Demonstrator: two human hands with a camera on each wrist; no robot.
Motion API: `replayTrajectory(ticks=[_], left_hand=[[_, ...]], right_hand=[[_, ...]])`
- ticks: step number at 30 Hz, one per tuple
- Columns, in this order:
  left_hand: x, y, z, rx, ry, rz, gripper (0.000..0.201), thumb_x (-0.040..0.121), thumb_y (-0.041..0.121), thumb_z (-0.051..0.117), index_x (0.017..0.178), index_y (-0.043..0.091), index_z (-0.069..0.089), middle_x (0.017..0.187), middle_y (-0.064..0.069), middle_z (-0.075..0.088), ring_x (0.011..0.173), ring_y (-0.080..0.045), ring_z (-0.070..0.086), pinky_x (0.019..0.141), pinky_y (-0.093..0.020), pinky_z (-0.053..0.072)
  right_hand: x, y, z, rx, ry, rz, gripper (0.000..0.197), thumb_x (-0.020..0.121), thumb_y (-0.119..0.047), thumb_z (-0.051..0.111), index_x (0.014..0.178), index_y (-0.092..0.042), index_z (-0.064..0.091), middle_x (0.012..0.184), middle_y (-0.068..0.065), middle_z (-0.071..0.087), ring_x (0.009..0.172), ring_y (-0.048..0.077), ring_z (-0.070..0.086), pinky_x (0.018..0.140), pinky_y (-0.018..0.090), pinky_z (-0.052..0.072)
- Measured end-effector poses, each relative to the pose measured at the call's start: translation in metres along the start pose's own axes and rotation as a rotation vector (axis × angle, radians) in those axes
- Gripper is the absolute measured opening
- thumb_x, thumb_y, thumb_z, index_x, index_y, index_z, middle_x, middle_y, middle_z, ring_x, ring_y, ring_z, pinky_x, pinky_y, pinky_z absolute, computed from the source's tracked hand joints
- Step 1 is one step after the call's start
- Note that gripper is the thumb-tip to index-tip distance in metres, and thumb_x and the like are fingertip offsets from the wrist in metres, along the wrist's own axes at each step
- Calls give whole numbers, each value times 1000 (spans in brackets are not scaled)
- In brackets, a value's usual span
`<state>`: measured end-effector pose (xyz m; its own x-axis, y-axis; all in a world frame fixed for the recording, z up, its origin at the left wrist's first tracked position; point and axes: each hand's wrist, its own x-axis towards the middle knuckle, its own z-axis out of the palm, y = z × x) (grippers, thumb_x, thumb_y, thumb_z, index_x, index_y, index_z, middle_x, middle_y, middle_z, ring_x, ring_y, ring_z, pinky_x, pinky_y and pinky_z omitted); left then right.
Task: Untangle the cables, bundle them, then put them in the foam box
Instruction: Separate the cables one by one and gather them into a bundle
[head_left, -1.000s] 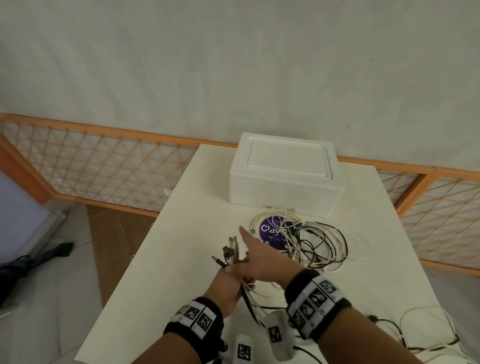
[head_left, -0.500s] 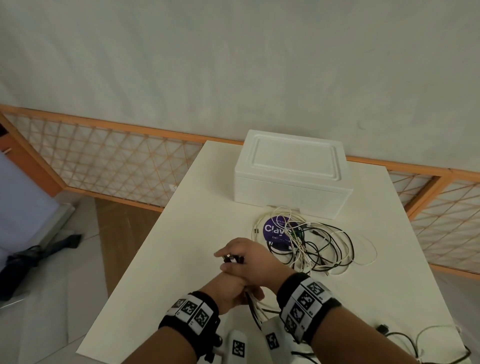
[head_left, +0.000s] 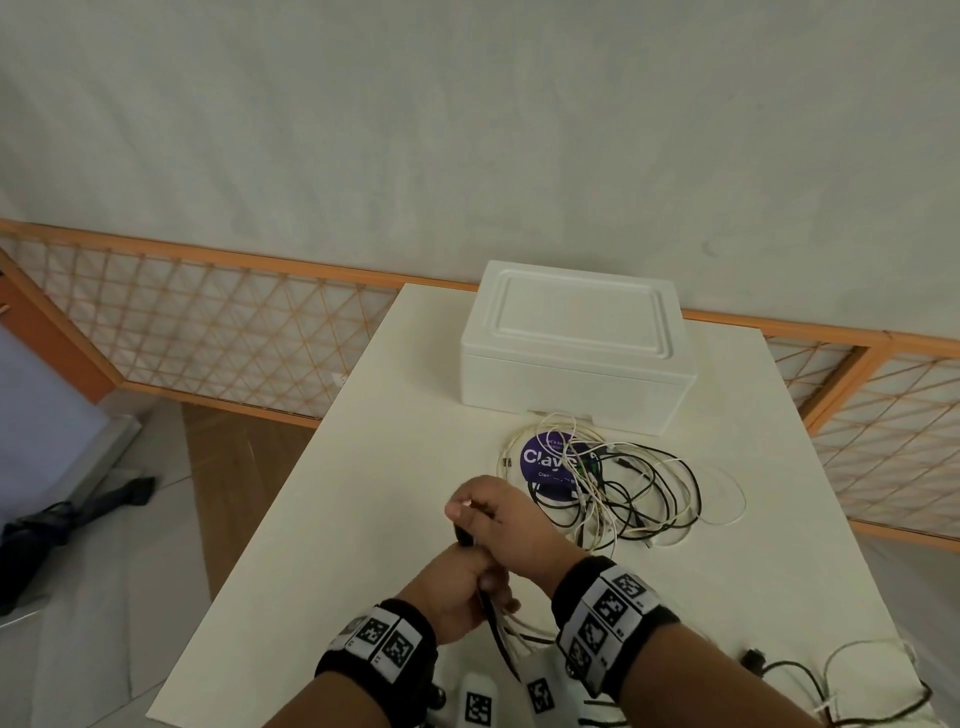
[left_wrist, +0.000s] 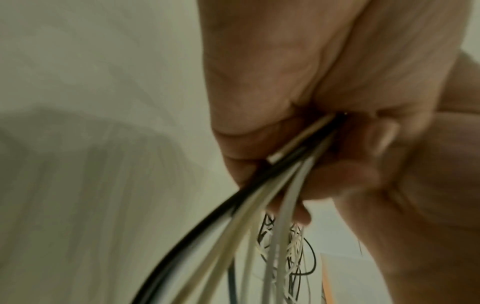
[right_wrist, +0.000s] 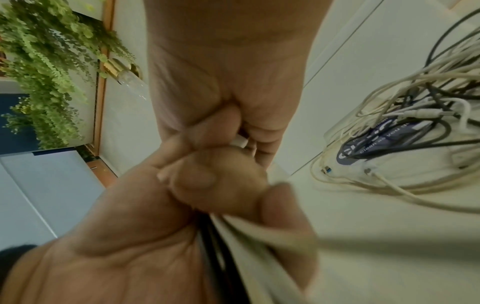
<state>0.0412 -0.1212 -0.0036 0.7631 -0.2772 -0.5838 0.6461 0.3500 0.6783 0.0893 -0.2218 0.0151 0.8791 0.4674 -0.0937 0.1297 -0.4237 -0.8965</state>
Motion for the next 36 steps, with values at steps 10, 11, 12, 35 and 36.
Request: replayTrajectory(ticks=[10, 11, 12, 35, 36], left_hand=[[12, 12, -13, -641, 422, 171, 47, 100, 35, 45, 59, 17, 32, 42, 2, 30, 39, -15, 35, 55, -31, 35], [12, 11, -19, -654, 464, 174, 46, 100, 35, 44, 60, 17, 31, 41, 4, 29, 35, -13, 32, 53, -29, 32], [13, 11, -27, -663, 493, 170, 45, 100, 35, 44, 61, 18, 30, 40, 4, 27, 33, -12, 30, 50, -28, 29], [25, -12, -34, -403, 432, 14, 42, 94, 31, 57, 60, 12, 43, 55, -4, 52, 51, -18, 43, 58, -32, 42], [26, -11, -34, -378, 425, 13, 43, 94, 30, 58, 58, 10, 44, 58, -6, 57, 50, -17, 44, 57, -32, 42]], right_hand=[[-51, 34, -15, -162, -226, 304, 37, 95, -46, 47, 70, -22, 60, 51, -6, 49, 37, 2, 41, 50, 22, 38], [-58, 41, -22, -196, -232, 341, 40, 94, -48, 48, 67, -21, 60, 50, -6, 47, 37, 1, 40, 49, 21, 37], [-67, 45, -30, -226, -238, 383, 42, 92, -50, 49, 65, -21, 60, 49, -7, 47, 37, 2, 39, 46, 19, 37], [-54, 55, -77, -787, 119, 606, 27, 90, -41, 48, 75, -19, 51, 72, -4, 51, 74, 17, 52, 64, 26, 38], [-46, 49, -70, -819, 131, 555, 25, 90, -40, 47, 76, -20, 52, 72, -5, 51, 74, 17, 52, 64, 26, 39]])
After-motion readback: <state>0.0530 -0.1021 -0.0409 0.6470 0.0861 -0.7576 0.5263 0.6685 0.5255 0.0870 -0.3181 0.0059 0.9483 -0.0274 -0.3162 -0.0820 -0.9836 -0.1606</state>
